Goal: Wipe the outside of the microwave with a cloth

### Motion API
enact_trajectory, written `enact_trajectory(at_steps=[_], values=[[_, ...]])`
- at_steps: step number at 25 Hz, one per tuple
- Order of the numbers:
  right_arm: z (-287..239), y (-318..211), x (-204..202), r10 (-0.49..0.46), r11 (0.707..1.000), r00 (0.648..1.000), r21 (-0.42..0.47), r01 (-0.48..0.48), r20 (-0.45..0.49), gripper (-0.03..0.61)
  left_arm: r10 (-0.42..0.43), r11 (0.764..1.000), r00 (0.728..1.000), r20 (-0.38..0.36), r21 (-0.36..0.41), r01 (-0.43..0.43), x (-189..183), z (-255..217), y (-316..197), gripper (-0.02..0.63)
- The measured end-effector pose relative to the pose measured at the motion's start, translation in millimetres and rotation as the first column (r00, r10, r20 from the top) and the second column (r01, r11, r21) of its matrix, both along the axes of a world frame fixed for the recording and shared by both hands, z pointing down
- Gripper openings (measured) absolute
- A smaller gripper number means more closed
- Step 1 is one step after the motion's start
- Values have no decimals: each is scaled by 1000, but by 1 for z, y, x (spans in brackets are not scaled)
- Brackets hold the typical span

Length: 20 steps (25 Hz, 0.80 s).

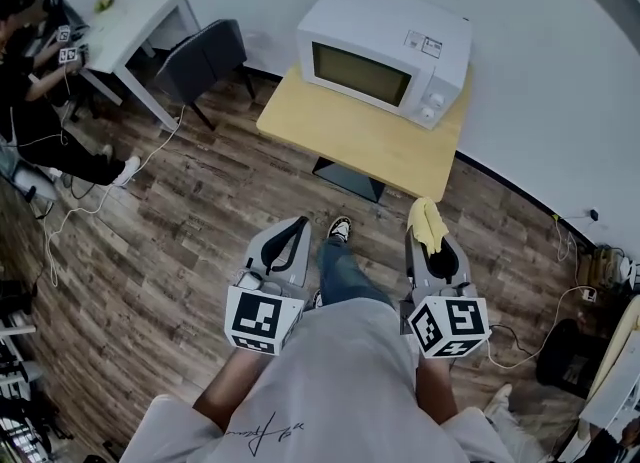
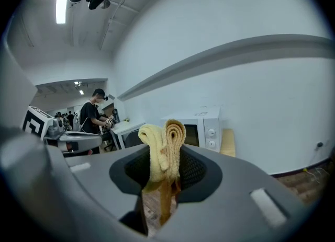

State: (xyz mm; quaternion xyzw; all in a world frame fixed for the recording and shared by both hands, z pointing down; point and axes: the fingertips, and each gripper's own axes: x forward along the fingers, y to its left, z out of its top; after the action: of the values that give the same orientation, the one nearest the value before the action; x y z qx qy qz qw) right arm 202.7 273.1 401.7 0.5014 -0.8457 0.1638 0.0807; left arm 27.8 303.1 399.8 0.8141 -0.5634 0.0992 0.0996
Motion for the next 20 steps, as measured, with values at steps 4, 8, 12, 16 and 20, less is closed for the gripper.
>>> enact_trajectory(at_steps=[4,8,12,16,20], values=[[2,-49,10,39,999,999,12,-39,-2,124,-7,1000,1000,-9,4,8,-1,1,-50,-9],[-7,-88,10,83,996,997,39,-83,-2,124,23,1000,1000,0,16,-23,-8,-6,-91,-9],[-15,-135,0,92,994,996,54,-92,9,124,22,999,1000,-2,29,-22,-19,-13,-144,-9],[-22,-188,5,115,991,993,63,-115,5,124,20,999,999,-29,45,-19,-22,-21,-202,-9],[-35,-236,14,150,985,989,87,-150,4,124,25,998,998,-50,58,-22,-21,-29,-254,-9]])
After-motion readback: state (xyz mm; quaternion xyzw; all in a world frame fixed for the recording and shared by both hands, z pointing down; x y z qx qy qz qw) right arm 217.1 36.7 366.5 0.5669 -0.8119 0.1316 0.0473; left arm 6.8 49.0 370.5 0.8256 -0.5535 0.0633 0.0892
